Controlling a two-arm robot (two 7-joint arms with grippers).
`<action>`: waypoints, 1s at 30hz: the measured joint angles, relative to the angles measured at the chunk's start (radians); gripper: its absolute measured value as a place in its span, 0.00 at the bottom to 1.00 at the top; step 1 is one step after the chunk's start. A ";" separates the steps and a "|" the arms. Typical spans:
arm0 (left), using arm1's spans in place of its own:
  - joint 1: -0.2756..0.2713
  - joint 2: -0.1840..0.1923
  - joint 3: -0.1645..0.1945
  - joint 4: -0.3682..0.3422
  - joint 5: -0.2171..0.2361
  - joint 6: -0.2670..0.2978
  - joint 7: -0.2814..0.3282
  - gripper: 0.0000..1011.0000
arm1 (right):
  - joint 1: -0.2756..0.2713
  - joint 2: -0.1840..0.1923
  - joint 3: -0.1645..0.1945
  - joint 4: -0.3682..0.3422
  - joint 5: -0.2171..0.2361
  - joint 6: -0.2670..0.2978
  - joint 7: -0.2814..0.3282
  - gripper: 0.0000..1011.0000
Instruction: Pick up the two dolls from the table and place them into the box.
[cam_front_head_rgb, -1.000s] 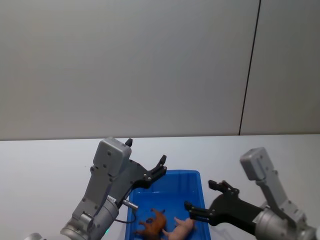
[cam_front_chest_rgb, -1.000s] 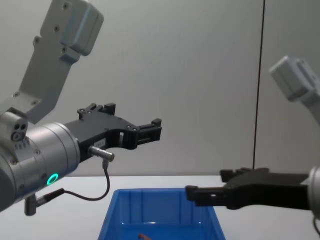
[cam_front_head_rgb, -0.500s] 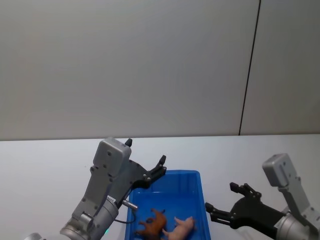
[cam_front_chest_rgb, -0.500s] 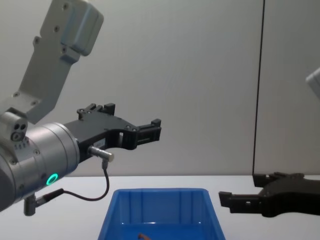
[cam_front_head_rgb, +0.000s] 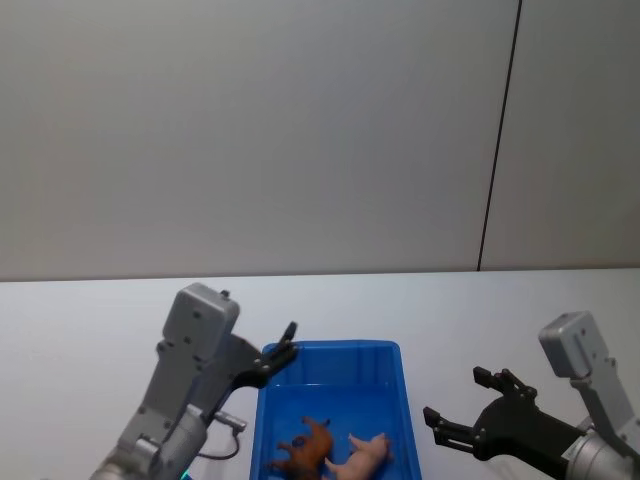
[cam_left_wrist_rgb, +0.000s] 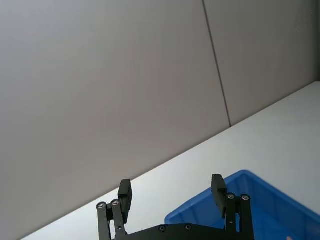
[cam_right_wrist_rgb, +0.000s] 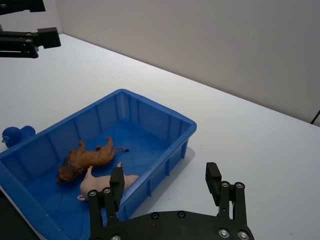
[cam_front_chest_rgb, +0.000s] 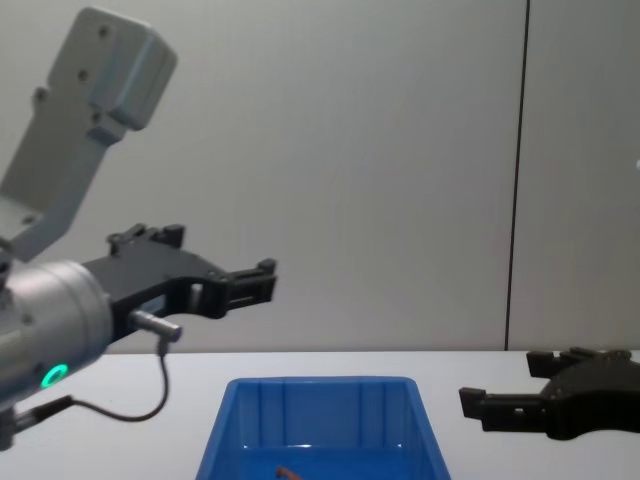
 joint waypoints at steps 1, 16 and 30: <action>0.005 0.004 -0.002 -0.003 -0.003 0.005 0.006 0.99 | 0.000 0.001 0.000 0.000 0.000 0.000 0.000 0.99; 0.143 0.107 -0.039 -0.079 -0.109 0.066 0.141 0.99 | -0.005 0.007 0.004 -0.003 0.002 -0.004 -0.003 0.99; 0.235 0.160 -0.053 -0.076 -0.175 0.048 0.164 0.99 | -0.006 0.008 0.005 -0.003 0.002 -0.005 -0.004 0.99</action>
